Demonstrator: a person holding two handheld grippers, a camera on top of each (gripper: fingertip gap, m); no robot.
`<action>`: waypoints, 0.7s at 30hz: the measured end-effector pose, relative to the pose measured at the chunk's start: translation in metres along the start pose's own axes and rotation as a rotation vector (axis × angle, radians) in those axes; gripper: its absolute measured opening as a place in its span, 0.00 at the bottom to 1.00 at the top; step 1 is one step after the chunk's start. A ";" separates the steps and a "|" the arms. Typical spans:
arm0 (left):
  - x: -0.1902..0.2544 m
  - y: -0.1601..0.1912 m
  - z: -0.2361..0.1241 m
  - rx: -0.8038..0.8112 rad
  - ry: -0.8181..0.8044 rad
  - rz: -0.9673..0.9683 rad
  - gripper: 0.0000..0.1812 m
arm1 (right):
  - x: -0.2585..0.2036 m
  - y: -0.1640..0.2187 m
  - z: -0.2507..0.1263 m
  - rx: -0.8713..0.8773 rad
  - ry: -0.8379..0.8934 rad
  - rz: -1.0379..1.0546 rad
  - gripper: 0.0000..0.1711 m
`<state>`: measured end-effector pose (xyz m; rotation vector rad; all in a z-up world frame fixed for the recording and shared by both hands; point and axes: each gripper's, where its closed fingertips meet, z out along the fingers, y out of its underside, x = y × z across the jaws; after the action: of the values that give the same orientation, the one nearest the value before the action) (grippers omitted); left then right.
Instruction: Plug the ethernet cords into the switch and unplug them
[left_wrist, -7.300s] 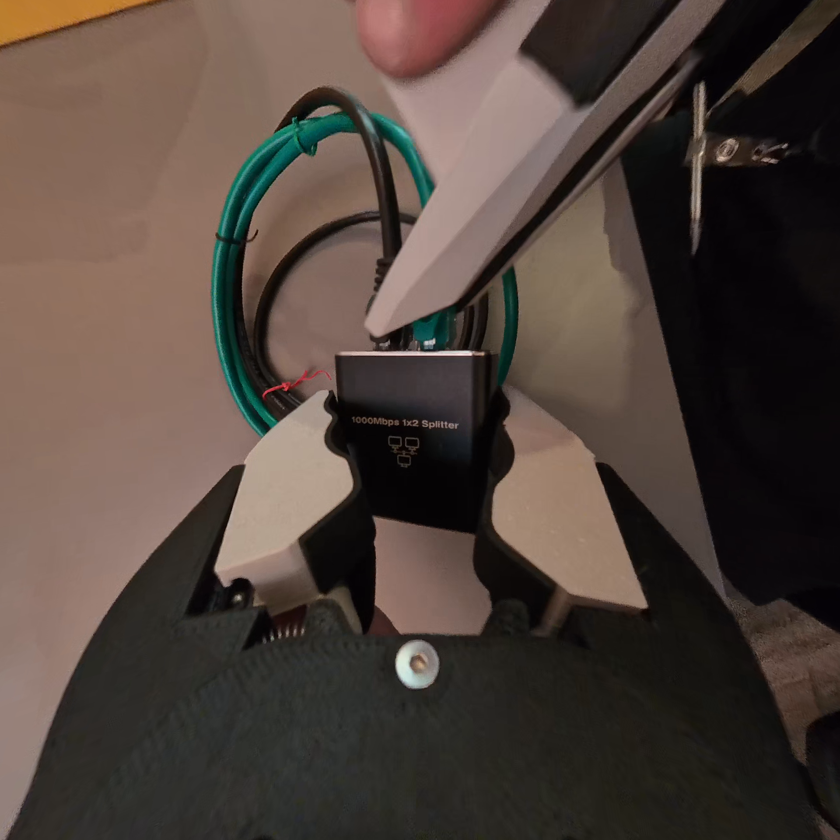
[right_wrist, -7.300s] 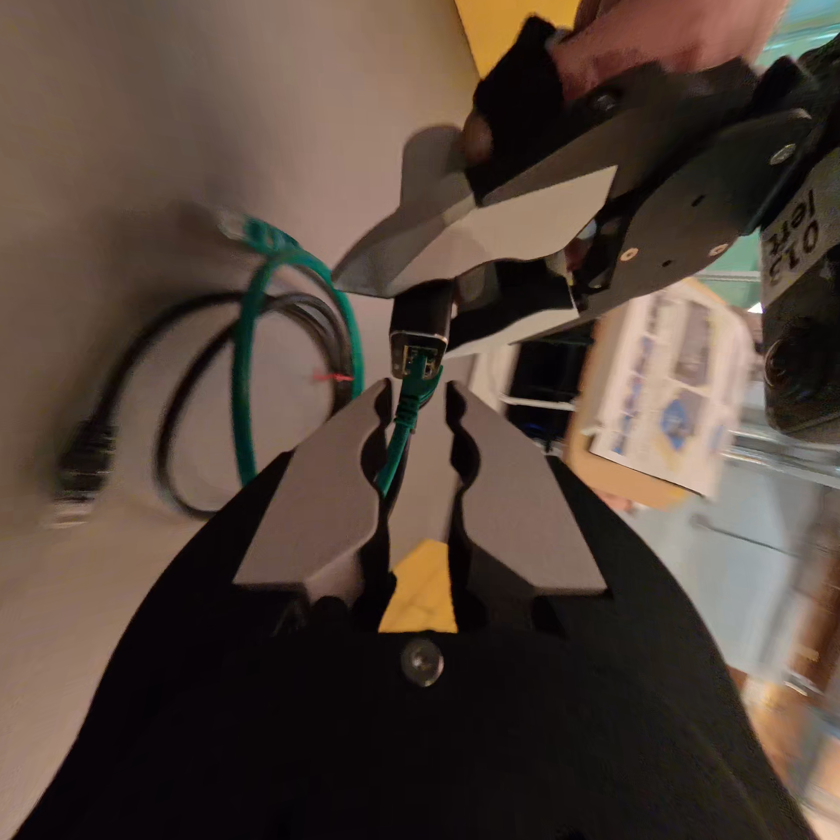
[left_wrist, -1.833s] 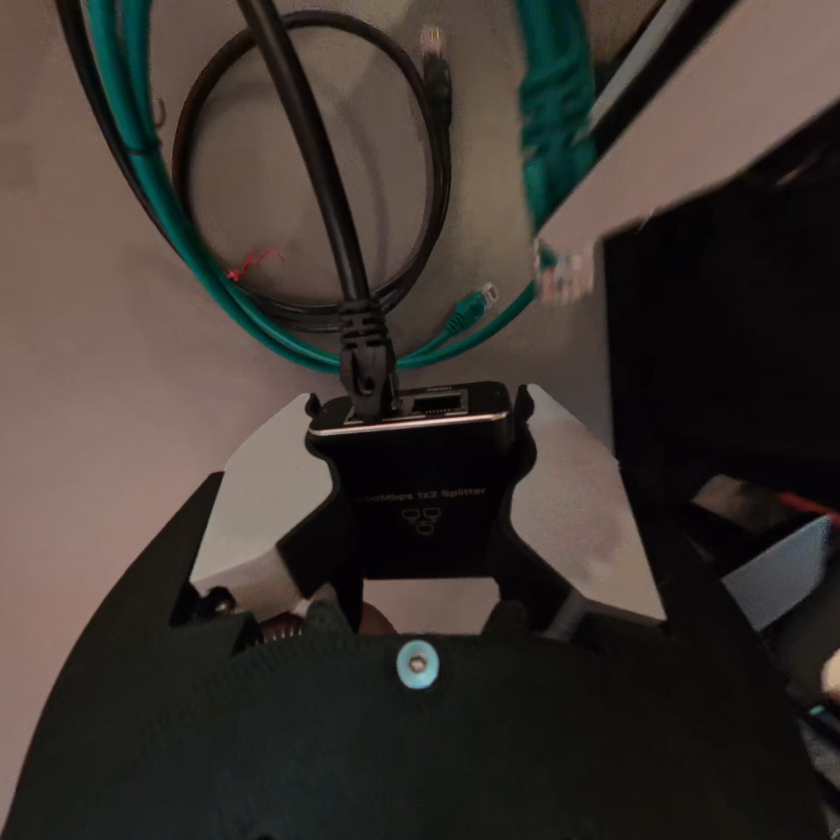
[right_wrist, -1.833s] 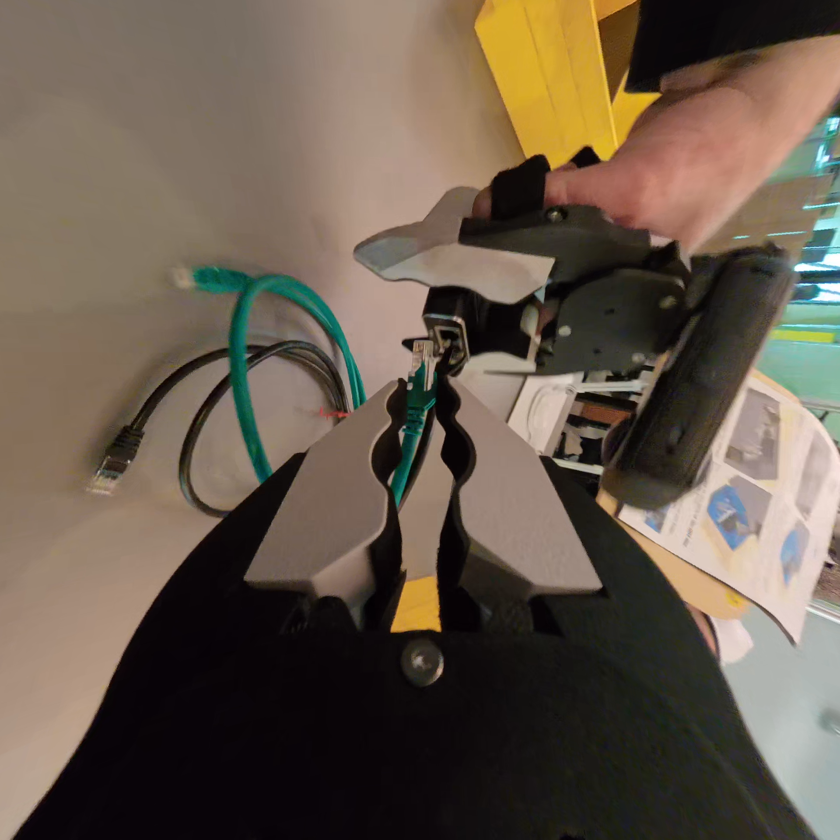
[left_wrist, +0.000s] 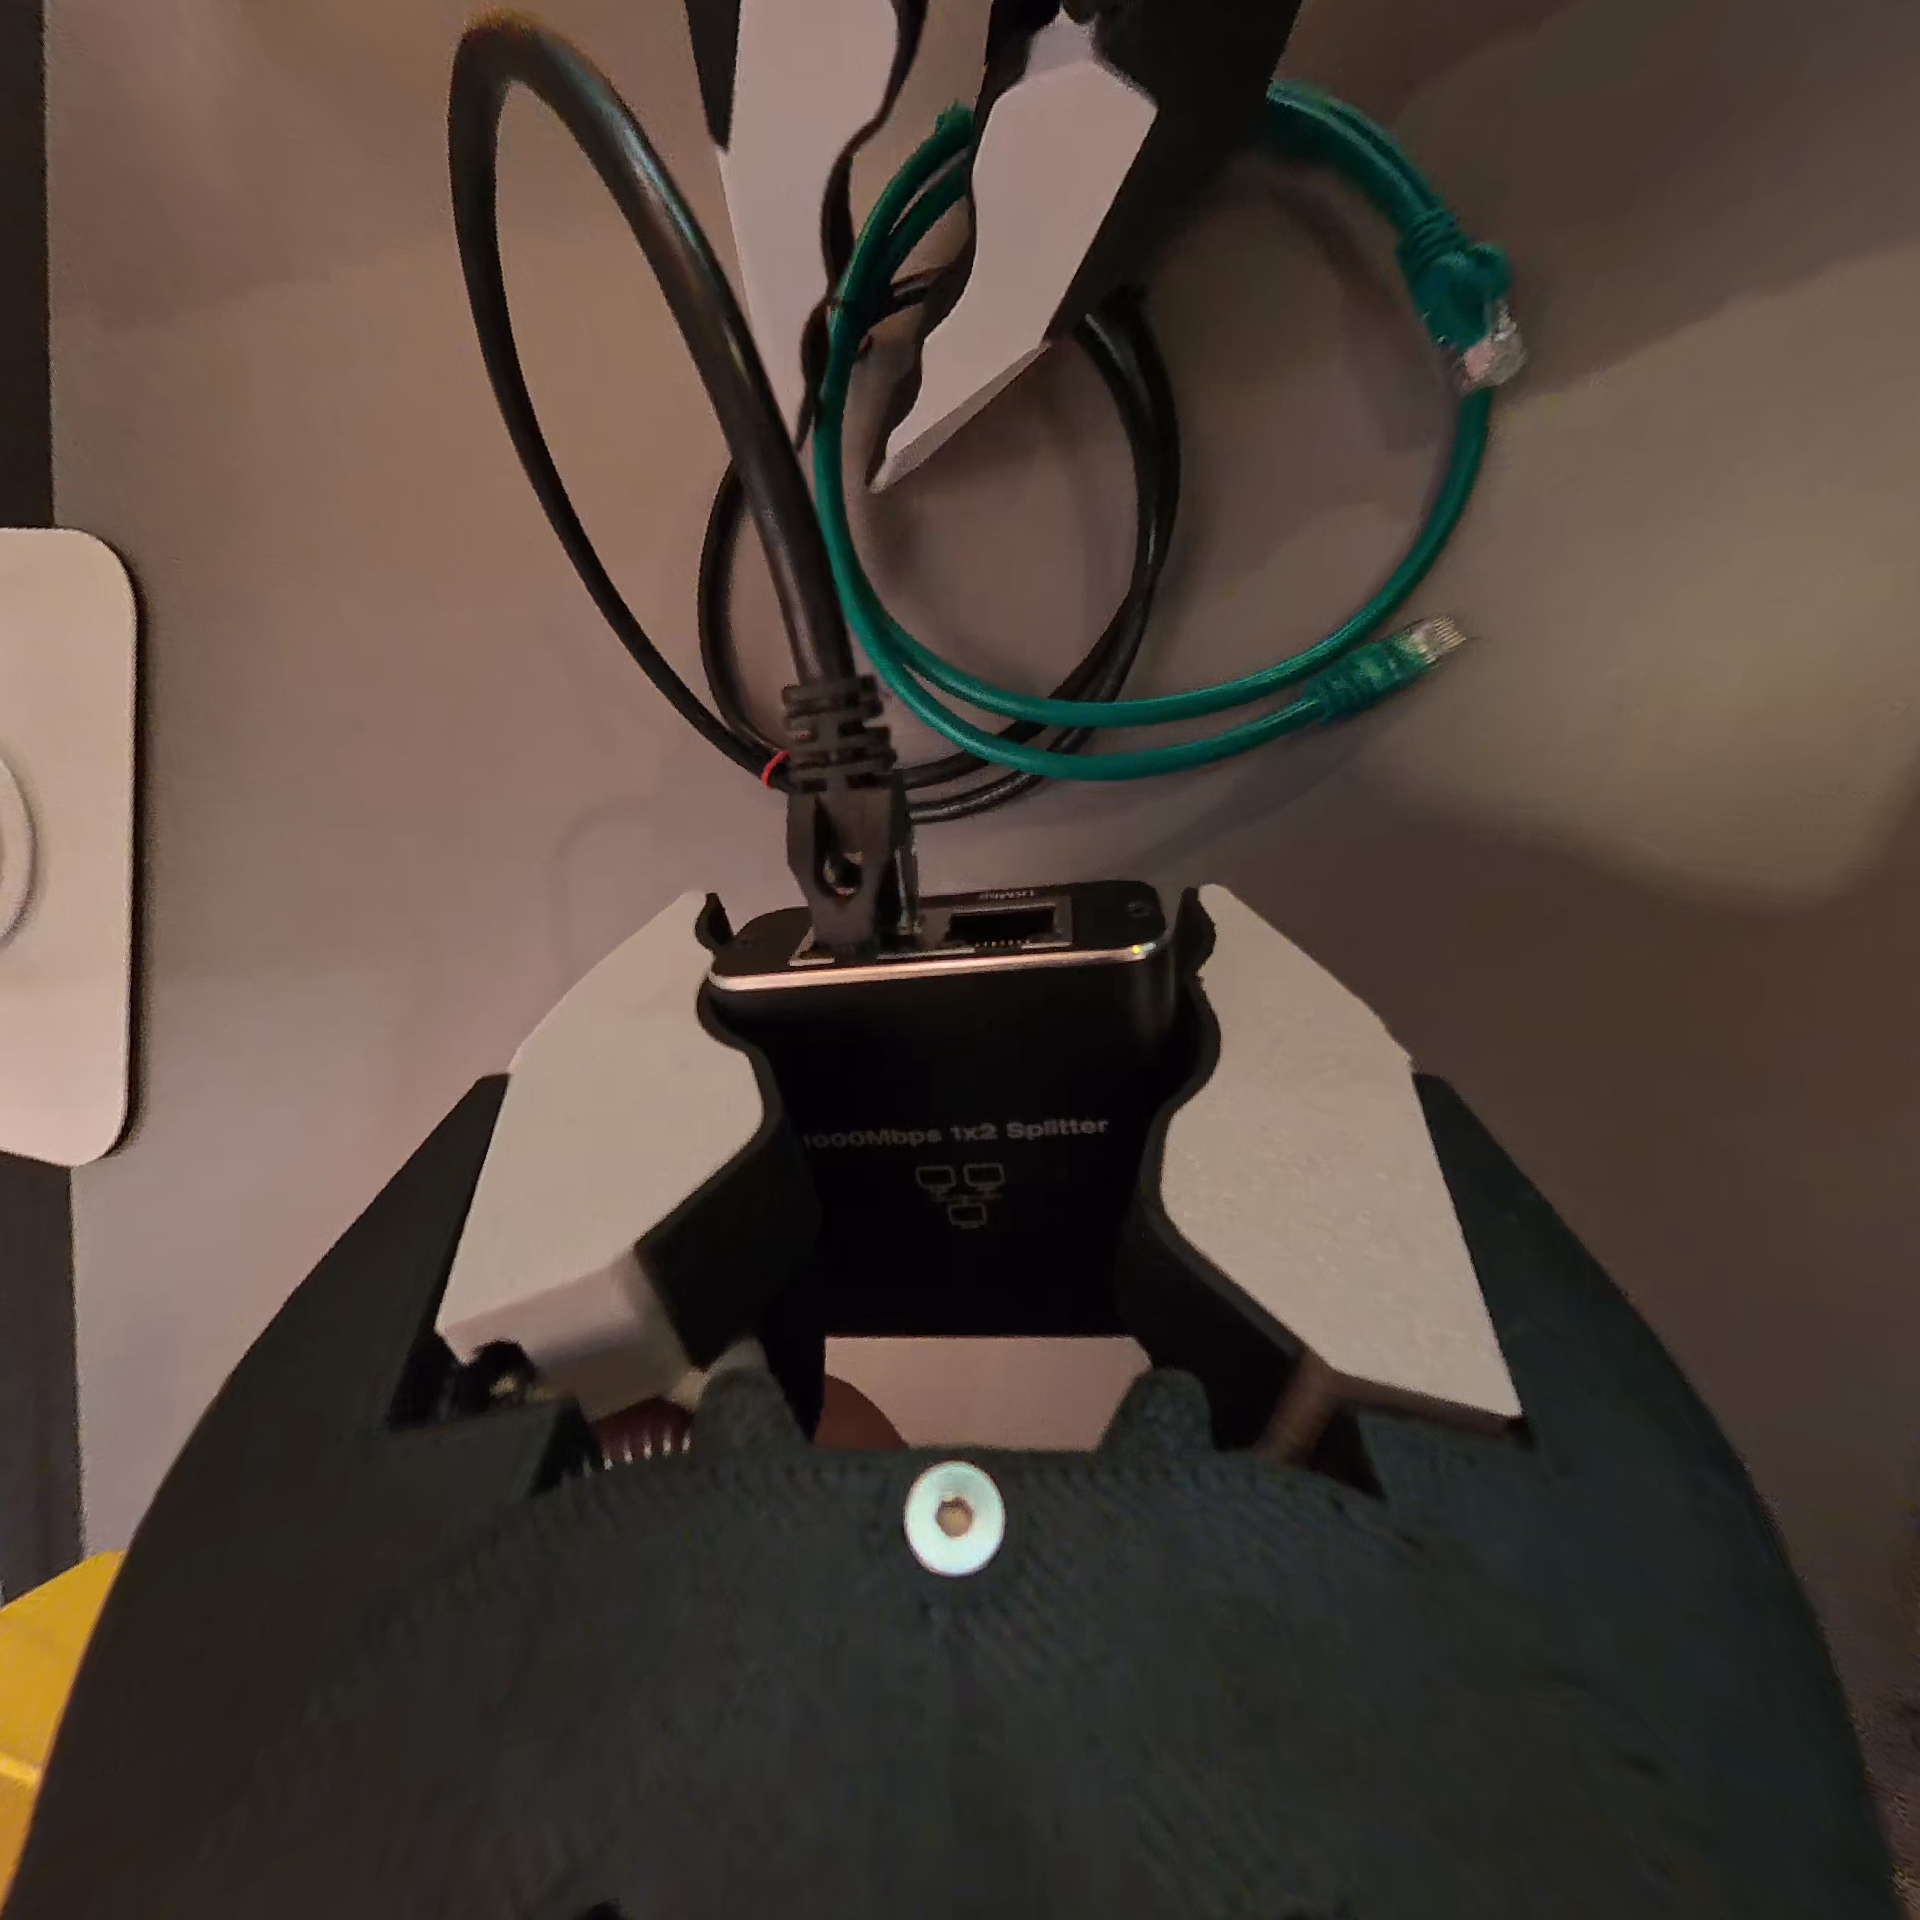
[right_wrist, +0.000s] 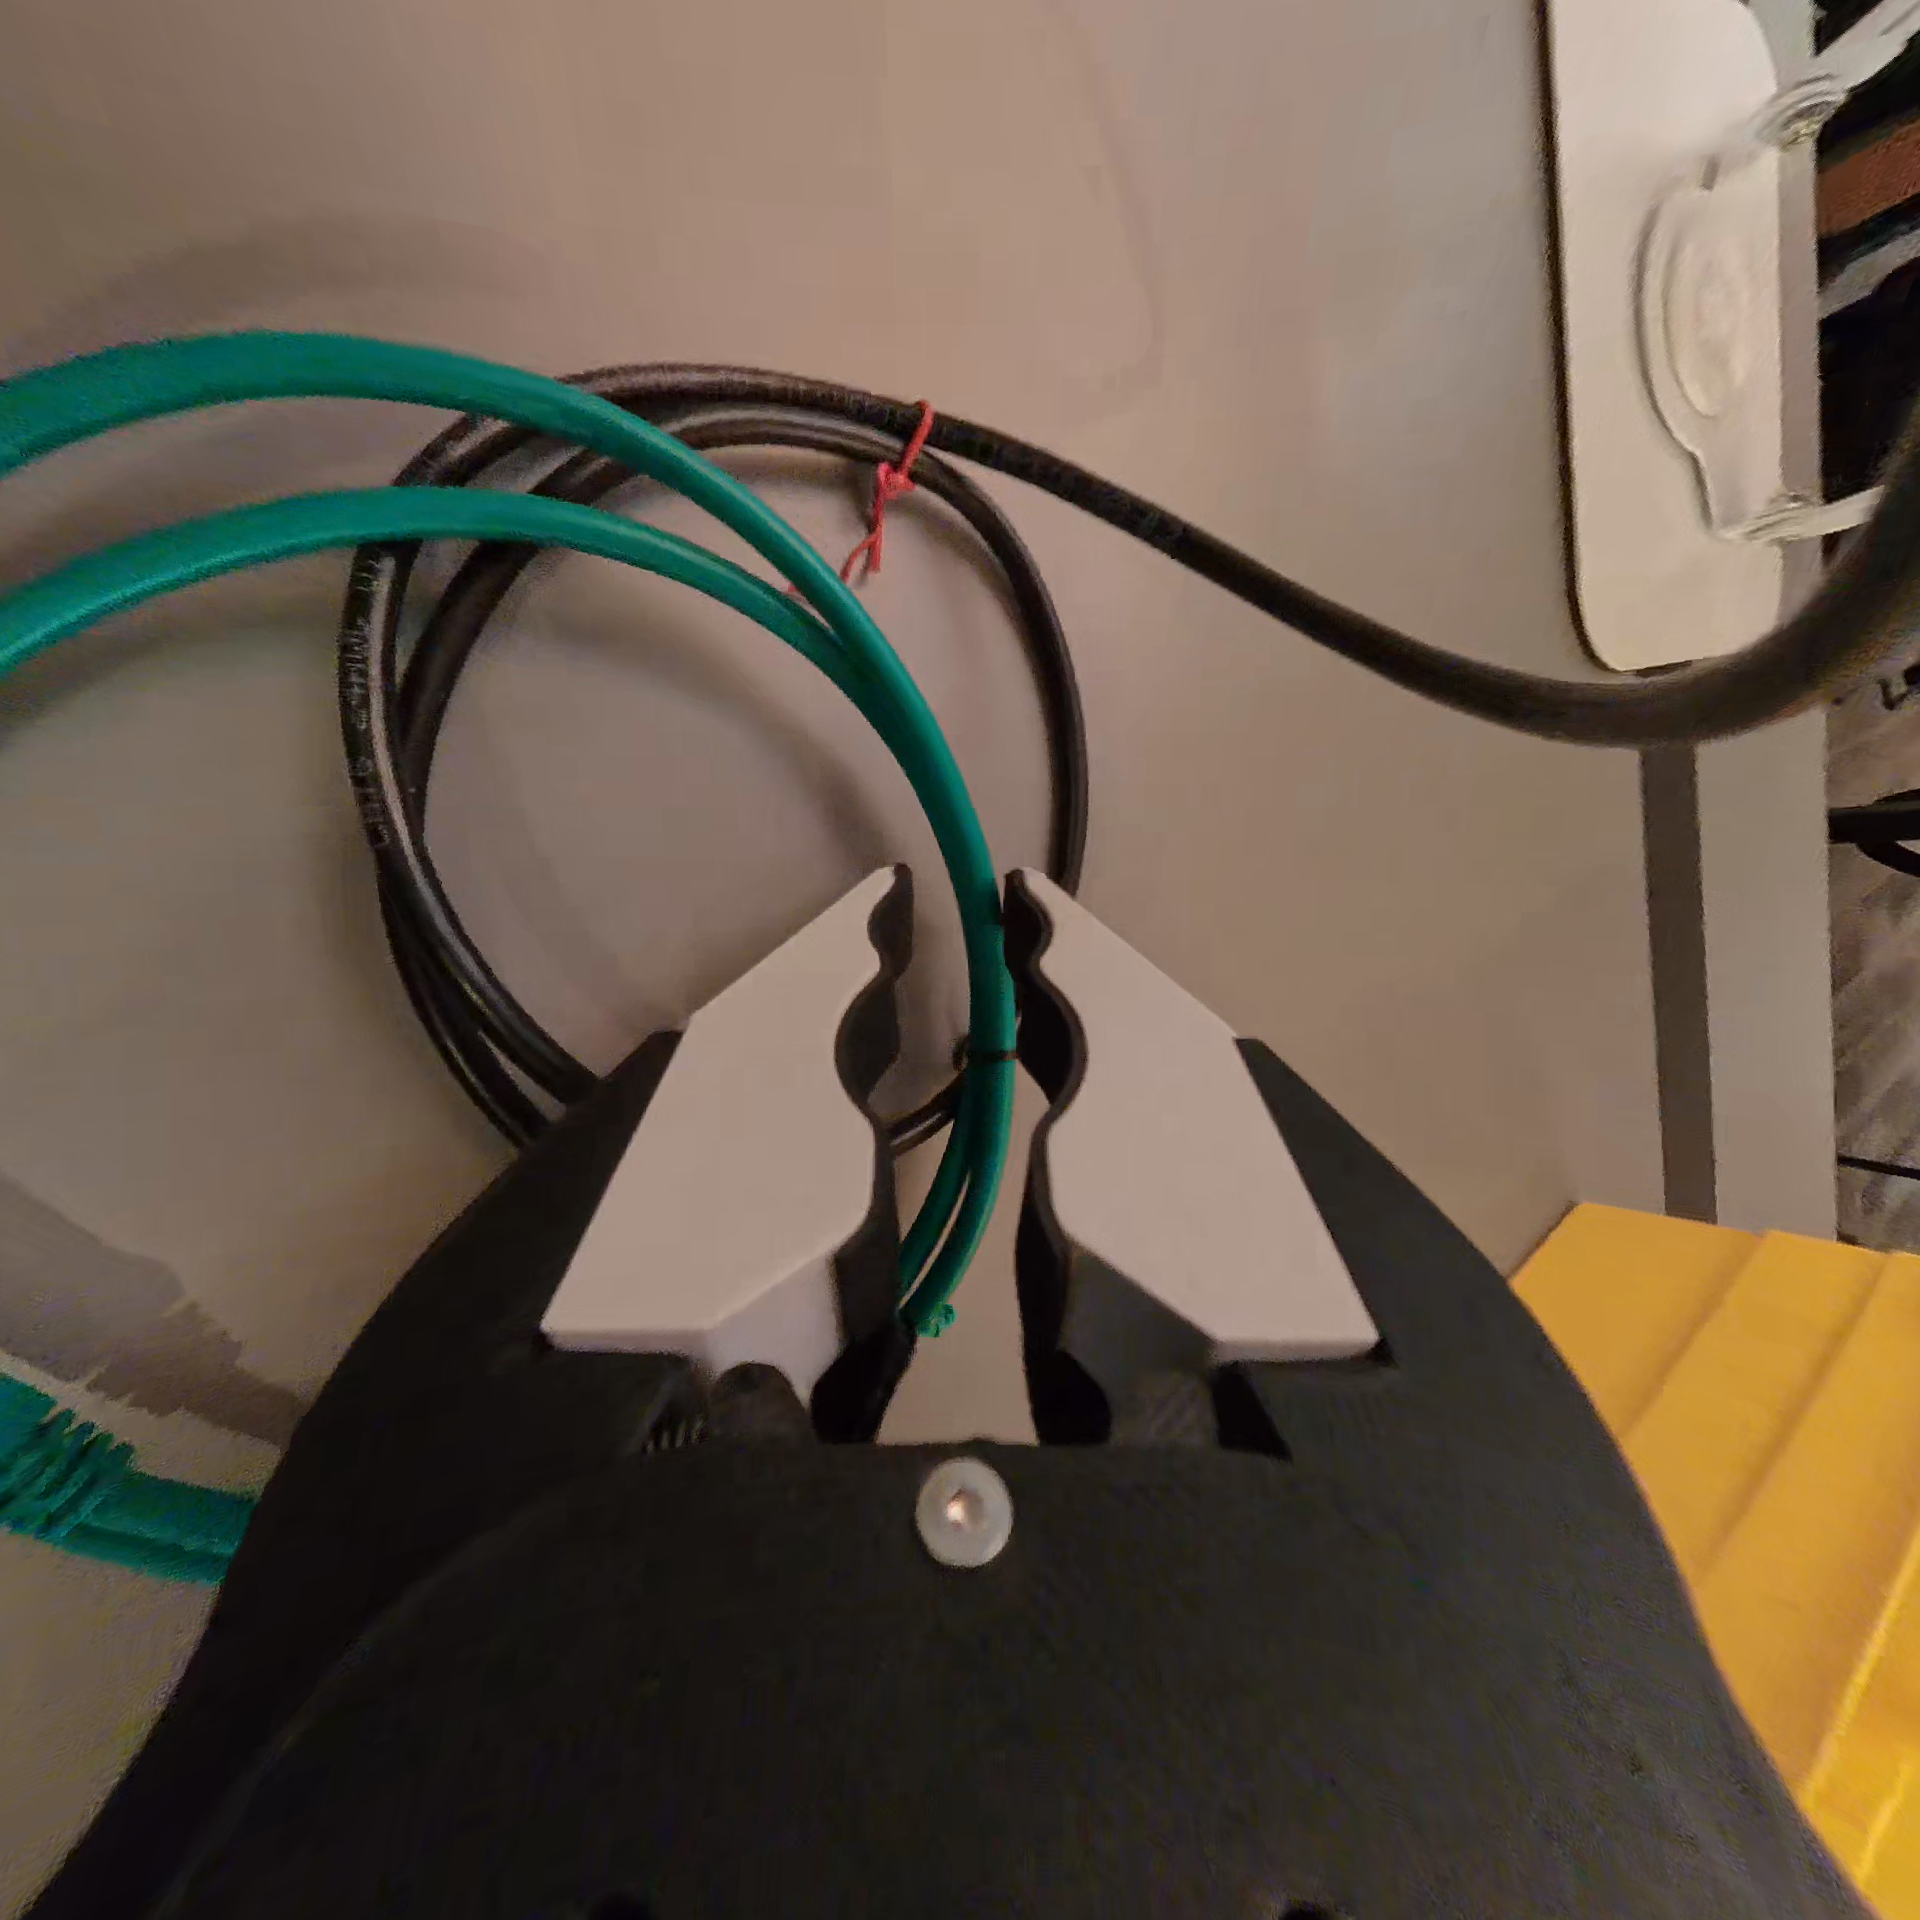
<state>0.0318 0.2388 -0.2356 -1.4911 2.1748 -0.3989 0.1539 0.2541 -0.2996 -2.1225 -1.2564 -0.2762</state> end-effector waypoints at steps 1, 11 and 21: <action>0.000 0.002 0.001 -0.013 -0.013 0.015 0.42 | -0.001 0.002 0.004 -0.006 -0.007 -0.001 0.08; -0.001 0.010 0.012 -0.045 -0.059 0.054 0.42 | 0.002 -0.008 -0.006 0.086 0.003 -0.005 0.02; -0.012 0.010 0.005 -0.034 -0.066 0.035 0.42 | 0.016 -0.029 -0.088 0.209 0.131 -0.025 0.02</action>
<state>0.0296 0.2537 -0.2425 -1.4609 2.1627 -0.2986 0.1500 0.2198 -0.2118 -1.8824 -1.1827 -0.2775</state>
